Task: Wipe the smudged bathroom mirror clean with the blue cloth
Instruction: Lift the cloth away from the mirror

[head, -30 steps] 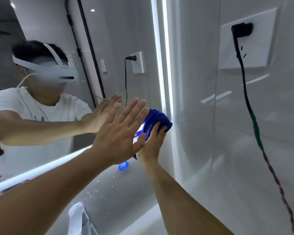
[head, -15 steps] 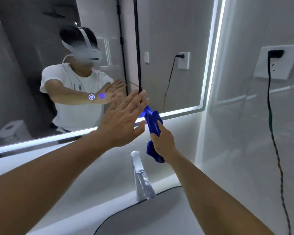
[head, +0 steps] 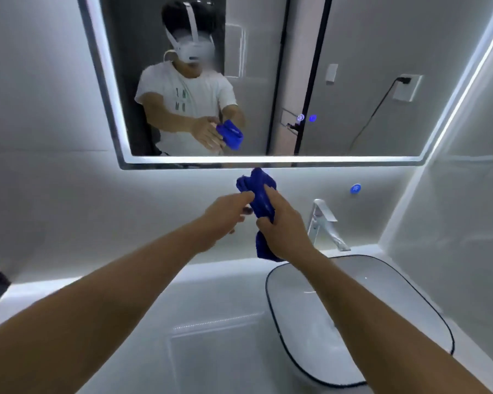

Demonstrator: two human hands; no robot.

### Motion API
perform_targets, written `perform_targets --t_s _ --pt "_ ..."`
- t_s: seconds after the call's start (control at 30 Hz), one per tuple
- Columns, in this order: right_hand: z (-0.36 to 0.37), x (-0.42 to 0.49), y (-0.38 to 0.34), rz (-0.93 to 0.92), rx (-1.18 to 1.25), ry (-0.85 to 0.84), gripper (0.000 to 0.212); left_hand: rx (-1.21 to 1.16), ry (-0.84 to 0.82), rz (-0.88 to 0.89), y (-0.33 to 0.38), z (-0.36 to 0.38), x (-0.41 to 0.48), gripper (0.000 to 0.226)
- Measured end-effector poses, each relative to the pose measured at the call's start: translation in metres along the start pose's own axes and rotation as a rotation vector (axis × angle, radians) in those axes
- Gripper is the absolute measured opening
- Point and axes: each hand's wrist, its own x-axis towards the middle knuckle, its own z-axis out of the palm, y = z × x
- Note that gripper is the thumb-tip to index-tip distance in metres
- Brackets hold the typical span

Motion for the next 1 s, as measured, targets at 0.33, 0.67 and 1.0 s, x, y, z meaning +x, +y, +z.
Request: perform_targets --t_s 0.33,0.67,1.0 --pt "0.130 -0.086 -0.050 0.028 0.266 -0.434 0.058 -0.556 0.264 -0.370 -0.134 -0.070 -0.087 0.024" --pt "0.188 -0.117 0.054 0.737 0.499 -0.524 0.024 -0.662 0.233 -0.590 -0.235 -0.027 -0.095 0.035" --pt "0.234 -0.147 0.155 0.923 0.439 -0.356 0.027 -0.021 0.204 -0.643 -0.308 0.052 -0.039 0.078"
